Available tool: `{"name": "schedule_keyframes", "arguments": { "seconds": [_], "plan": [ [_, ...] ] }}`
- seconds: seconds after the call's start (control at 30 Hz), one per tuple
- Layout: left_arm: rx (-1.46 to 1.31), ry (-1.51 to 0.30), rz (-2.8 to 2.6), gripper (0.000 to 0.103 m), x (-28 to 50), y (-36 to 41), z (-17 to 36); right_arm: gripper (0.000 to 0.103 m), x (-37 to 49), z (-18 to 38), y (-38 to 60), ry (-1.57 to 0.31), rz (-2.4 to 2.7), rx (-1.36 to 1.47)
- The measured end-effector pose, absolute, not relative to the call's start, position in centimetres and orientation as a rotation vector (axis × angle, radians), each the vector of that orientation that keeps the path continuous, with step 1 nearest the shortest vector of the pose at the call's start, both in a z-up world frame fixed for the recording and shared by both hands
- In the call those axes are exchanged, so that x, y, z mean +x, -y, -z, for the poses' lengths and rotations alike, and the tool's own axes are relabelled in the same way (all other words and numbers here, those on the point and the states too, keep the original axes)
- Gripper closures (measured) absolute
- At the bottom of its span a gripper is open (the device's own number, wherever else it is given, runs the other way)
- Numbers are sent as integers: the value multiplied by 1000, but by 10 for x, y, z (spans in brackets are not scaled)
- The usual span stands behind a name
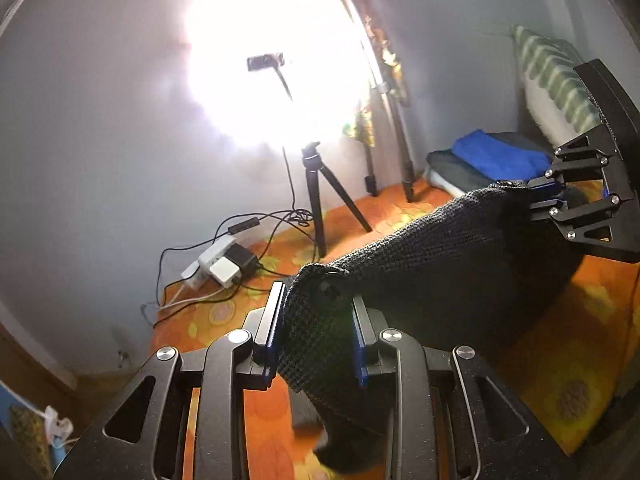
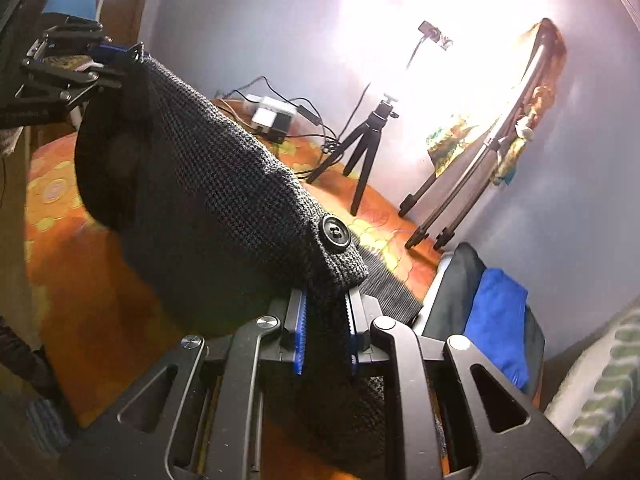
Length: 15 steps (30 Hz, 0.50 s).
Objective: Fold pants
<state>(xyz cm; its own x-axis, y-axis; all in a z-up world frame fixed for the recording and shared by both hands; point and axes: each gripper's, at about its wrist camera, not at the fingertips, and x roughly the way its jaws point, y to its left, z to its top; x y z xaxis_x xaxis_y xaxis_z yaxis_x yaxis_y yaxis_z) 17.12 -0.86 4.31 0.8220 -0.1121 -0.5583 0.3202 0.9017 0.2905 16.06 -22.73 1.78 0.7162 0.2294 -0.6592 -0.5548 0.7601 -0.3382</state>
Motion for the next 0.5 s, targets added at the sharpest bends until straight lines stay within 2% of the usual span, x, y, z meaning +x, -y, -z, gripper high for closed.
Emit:
{"name": "schedule_keyframes", "arguments": {
  "seconds": [0.5],
  "plan": [
    [351, -751, 189, 76, 322, -12, 50, 88, 350, 58, 204, -847, -523, -520]
  ]
}}
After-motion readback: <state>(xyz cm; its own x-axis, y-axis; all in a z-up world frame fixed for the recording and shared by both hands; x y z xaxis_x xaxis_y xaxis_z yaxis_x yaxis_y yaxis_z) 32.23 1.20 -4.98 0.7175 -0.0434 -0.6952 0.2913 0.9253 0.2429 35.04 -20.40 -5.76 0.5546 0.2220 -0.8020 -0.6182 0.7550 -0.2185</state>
